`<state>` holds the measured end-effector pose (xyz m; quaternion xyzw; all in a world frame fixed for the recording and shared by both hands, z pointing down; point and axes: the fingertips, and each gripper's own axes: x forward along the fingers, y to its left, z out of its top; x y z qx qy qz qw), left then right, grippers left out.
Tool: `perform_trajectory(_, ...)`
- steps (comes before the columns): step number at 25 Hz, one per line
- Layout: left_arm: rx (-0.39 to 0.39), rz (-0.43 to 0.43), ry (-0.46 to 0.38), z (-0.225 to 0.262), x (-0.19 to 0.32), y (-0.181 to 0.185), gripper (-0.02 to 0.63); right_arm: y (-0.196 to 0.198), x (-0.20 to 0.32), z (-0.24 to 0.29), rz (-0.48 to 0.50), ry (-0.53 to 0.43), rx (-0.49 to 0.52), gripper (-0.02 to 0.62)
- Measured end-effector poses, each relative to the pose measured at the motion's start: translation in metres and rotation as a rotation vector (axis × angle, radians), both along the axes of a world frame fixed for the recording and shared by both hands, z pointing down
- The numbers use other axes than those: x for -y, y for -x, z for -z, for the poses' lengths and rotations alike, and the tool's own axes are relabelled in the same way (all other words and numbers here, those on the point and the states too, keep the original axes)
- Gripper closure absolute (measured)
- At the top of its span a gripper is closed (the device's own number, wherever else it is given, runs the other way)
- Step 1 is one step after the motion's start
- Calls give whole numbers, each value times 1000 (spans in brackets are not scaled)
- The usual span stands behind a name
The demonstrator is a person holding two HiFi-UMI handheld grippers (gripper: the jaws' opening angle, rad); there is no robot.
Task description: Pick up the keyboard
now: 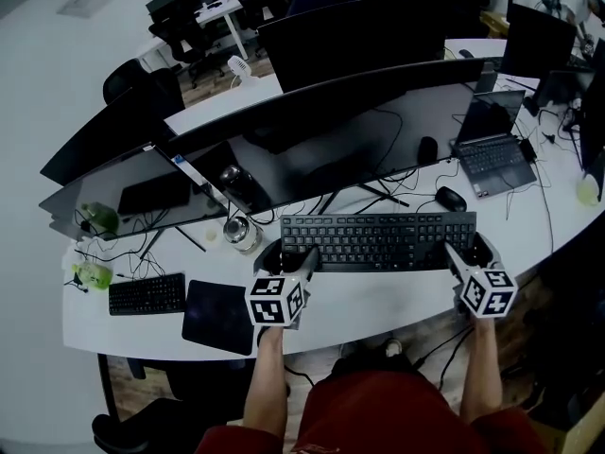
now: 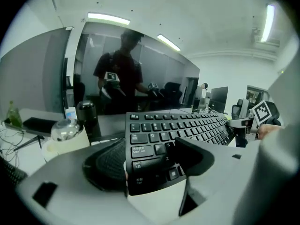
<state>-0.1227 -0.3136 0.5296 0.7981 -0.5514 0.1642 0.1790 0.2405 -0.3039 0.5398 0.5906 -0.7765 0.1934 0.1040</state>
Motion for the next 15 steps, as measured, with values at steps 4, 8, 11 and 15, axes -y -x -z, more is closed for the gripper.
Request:
perform_trajectory(4, -6, 6, -69, 32, 6, -1, 285, -1, 5, 34, -5, -89, -11, 230)
perform_trajectory(8, -17, 14, -126, 61, 8, -1, 285, -1, 9, 68, -3, -176, -26, 230)
perform_trajectory(11, -24, 21, -169, 81, 9, 0, 285, 0, 11, 92, -2, -234, -32, 230)
perform_trajectory(15, -22, 31, -237, 110, 7, 4, 285, 3, 11, 120, 2, -311, -27, 230)
